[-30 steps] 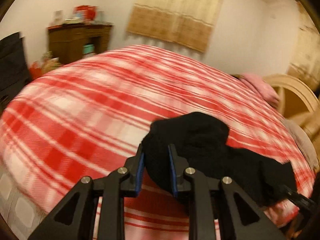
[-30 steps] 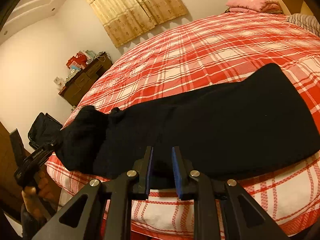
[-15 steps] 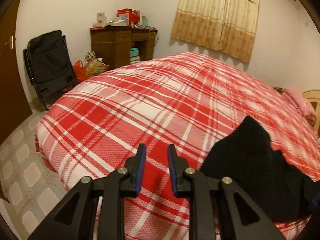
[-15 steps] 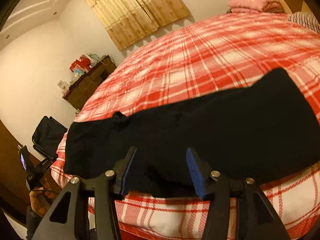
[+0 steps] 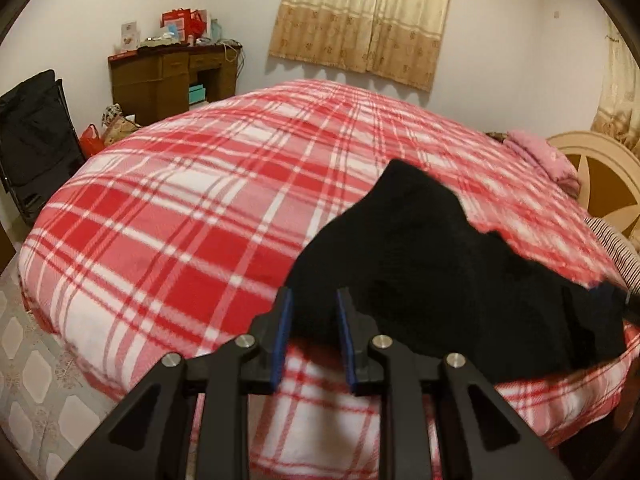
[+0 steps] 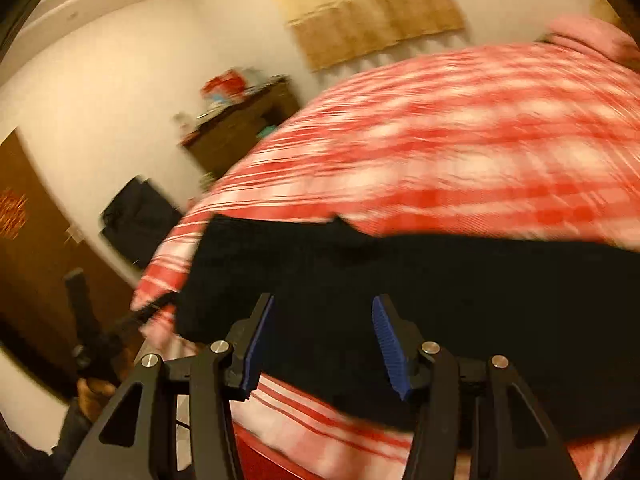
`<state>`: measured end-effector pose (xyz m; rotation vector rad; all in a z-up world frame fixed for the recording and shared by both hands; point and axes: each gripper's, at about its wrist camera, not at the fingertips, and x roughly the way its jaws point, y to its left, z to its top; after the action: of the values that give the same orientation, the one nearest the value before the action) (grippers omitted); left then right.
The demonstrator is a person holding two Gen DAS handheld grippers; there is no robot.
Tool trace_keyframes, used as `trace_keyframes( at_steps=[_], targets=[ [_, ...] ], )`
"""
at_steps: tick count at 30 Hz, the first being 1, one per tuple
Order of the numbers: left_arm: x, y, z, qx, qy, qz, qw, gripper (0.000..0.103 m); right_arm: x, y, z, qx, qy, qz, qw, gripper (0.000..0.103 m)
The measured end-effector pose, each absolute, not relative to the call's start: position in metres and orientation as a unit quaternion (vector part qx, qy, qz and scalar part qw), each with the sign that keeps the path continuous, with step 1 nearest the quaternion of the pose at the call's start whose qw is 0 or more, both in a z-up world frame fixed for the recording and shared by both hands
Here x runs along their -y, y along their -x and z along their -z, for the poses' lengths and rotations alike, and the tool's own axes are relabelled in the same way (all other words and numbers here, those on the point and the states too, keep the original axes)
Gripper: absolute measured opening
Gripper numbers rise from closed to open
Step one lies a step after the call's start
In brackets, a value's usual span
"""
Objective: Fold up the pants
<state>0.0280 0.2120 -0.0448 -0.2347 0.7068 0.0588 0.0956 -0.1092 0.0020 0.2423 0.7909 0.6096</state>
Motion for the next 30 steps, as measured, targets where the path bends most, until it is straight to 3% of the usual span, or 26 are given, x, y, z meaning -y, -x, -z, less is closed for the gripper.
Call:
trace_keyframes(
  at_steps=[7, 12, 14, 17, 25, 30],
  targets=[
    [-0.237, -0.012, 0.052, -0.355, 0.140, -0.034, 0.924, 0.025, -0.020, -0.177, -0.031, -0.400, -0.056, -0.419, 0.813, 0.054],
    [-0.254, -0.002, 0.055, -0.358, 0.138, -0.048, 0.922, 0.026, -0.102, -0.231, -0.012, -0.460, -0.016, -0.432, 0.776, 0.056],
    [-0.262, 0.003, 0.056, -0.357, 0.136, -0.061, 0.922, 0.033, -0.121, -0.239, 0.005, -0.488, 0.020, -0.412, 0.769, 0.056],
    [-0.276, 0.006, 0.058, -0.351, 0.144, -0.076, 0.922, 0.039, -0.120, -0.223, 0.022, -0.516, 0.051, -0.417, 0.747, 0.056],
    [-0.288, -0.004, 0.060, -0.342, 0.160, -0.068, 0.924, 0.039, -0.065, -0.160, 0.051, -0.572, 0.110, -0.434, 0.687, 0.056],
    [-0.279, -0.008, 0.059, -0.343, 0.159, -0.057, 0.924, 0.039, -0.063, -0.172, 0.045, -0.566, 0.055, -0.440, 0.695, 0.056]
  ],
)
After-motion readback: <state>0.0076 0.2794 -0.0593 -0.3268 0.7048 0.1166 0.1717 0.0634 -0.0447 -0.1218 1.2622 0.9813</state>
